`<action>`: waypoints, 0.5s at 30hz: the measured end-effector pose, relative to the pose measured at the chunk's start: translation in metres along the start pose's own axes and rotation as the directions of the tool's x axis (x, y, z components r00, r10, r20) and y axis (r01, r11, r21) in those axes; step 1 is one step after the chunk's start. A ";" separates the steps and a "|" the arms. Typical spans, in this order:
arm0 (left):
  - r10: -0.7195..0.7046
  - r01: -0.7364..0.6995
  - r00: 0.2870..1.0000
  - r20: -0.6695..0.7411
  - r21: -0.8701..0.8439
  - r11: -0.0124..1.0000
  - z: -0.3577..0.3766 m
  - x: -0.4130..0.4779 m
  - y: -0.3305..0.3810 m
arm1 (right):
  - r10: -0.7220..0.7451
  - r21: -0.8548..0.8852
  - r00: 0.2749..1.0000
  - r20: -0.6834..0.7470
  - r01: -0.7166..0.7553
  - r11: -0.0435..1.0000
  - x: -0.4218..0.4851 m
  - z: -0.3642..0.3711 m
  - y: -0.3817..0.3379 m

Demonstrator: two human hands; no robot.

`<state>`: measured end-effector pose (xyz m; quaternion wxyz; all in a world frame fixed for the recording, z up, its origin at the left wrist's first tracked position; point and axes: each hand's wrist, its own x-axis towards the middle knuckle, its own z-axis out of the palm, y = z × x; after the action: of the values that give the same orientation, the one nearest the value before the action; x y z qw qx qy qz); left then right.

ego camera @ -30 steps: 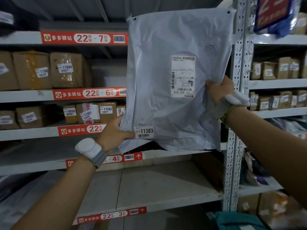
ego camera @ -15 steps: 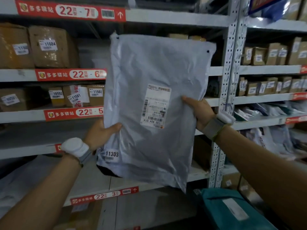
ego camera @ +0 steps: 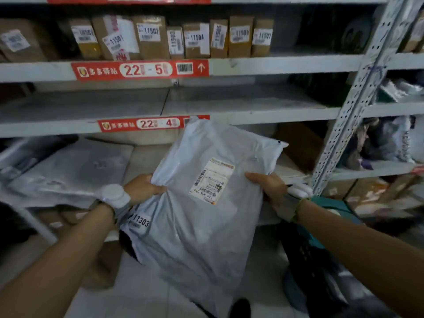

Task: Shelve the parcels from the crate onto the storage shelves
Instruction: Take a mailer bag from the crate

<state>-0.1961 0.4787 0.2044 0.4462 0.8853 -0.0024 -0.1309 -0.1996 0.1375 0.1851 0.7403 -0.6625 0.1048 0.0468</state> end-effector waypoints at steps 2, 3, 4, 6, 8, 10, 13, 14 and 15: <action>-0.106 0.104 0.994 0.040 0.065 0.993 -0.005 0.008 -0.027 | 0.091 -0.070 0.993 0.072 -0.086 0.994 0.015 0.011 0.033; -0.148 0.142 0.988 0.045 0.111 0.984 -0.006 0.013 -0.044 | 0.144 -0.067 0.984 0.106 -0.137 0.988 0.021 0.017 0.047; -0.171 0.161 0.984 0.055 0.159 0.974 -0.008 0.016 -0.059 | 0.192 -0.066 0.974 0.122 -0.185 0.981 0.030 0.024 0.061; -0.213 0.198 0.976 0.040 0.235 0.952 -0.017 0.030 -0.098 | 0.244 -0.088 0.959 0.143 -0.233 0.968 0.048 0.047 0.078; -0.229 0.220 0.973 0.017 0.221 0.950 -0.027 0.043 -0.122 | 0.262 -0.062 0.953 0.149 -0.255 0.965 0.070 0.070 0.085; -0.228 0.227 0.974 -0.003 0.122 0.966 -0.037 0.046 -0.118 | 0.296 0.002 0.947 0.123 -0.298 0.954 0.096 0.093 0.088; -0.262 0.260 0.964 -0.033 -0.061 0.964 -0.053 0.066 -0.127 | 0.362 0.067 0.920 0.151 -0.375 0.925 0.136 0.127 0.096; -0.262 0.255 0.962 -0.076 -0.091 0.963 -0.060 0.073 -0.130 | 0.375 0.095 0.909 0.180 -0.396 0.913 0.147 0.137 0.099; -0.255 0.241 0.959 -0.122 -0.117 0.963 -0.069 0.082 -0.138 | 0.400 0.124 0.891 0.216 -0.431 0.894 0.160 0.149 0.105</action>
<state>-0.1168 0.6060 0.1158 0.4697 0.8617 0.1457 -0.1249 -0.0520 0.2865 0.0639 0.7728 -0.5521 0.1788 0.2569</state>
